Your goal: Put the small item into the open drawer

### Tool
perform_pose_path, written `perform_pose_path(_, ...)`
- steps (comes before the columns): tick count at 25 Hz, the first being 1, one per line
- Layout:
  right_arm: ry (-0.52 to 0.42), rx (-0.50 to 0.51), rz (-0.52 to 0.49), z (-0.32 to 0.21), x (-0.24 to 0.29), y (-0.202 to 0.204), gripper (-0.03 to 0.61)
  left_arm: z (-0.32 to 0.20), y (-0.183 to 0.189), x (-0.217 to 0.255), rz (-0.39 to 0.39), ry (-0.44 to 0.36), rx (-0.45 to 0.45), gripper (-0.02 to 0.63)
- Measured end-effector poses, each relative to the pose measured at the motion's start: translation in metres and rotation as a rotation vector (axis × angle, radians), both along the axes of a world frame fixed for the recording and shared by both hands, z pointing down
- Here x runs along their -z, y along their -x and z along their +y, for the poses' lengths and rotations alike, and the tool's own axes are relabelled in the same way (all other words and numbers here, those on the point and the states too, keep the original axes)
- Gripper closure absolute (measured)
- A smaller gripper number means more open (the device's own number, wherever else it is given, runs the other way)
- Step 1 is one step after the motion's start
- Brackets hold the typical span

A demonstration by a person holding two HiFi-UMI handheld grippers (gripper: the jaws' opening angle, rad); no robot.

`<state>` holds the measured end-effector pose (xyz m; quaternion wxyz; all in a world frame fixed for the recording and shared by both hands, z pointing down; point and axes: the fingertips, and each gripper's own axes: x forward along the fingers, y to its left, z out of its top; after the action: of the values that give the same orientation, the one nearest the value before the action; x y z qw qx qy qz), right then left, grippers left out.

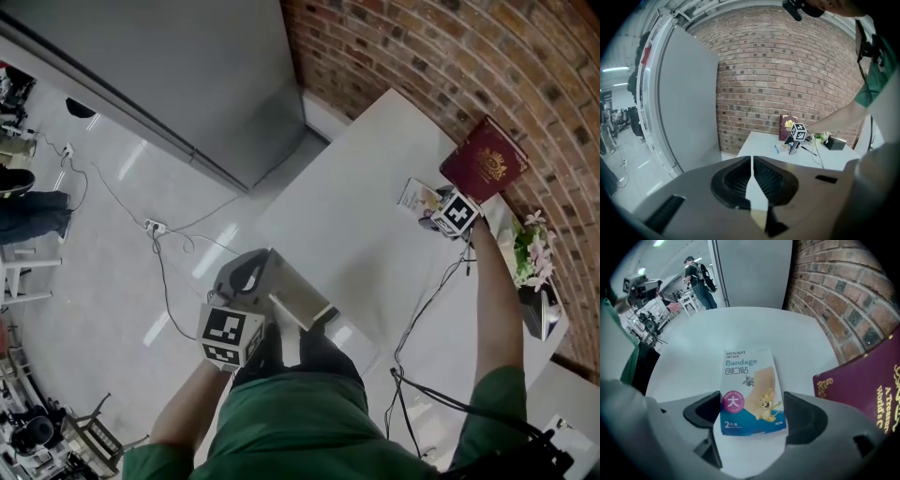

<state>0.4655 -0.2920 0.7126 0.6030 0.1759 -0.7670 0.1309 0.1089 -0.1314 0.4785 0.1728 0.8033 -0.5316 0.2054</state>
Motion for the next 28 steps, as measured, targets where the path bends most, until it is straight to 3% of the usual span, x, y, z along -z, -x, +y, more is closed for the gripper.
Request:
perform_pose_path(6,-0.056,-0.005,0.021,0.007,0.006,0.006,0.171,-0.001,0.01,-0.002,0.01,0.009,0.007,0.598)
perform_pose_path(13,-0.086,-0.026,-0.038,0.035,0.03,0.039,0.172,-0.005,0.017,0.003,0.049,-0.01,-0.028,0.598)
perform_pose_path(28,-0.242,-0.047,-0.052,0.114,0.093,0.166,0.172,0.022,0.09,-0.002,0.102,0.008,-0.08,0.598)
